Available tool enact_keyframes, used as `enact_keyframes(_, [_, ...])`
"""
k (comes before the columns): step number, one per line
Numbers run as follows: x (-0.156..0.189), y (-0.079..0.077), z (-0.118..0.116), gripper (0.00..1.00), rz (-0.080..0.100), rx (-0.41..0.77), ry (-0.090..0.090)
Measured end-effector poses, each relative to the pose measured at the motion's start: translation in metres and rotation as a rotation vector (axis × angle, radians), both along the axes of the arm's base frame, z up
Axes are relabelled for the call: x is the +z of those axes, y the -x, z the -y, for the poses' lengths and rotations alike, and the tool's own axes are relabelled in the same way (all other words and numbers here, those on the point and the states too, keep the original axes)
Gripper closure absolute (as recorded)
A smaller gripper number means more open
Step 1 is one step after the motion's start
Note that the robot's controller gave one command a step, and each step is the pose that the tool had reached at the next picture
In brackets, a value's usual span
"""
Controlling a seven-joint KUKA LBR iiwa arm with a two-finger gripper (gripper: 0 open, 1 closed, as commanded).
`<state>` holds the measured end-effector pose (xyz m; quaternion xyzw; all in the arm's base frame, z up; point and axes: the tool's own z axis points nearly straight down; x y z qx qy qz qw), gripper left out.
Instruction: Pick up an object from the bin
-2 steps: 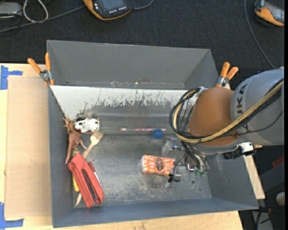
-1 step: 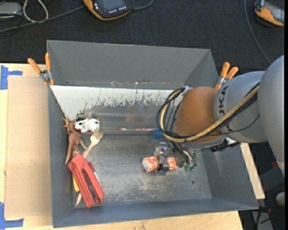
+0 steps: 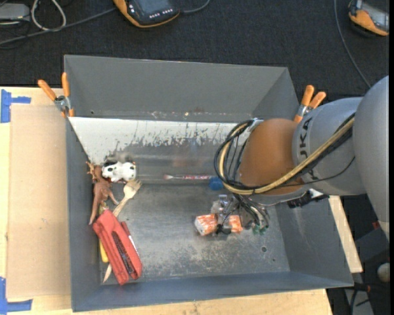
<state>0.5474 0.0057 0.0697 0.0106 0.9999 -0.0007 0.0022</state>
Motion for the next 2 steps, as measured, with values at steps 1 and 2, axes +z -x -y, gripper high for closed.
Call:
enact_keyframes(1, [0.076, 0.0, 0.007, 1.0, -0.005, -0.1, 0.0])
enact_keyframes(2, [0.15, 0.005, -0.004, 1.0, -0.012, -0.104, -0.001])
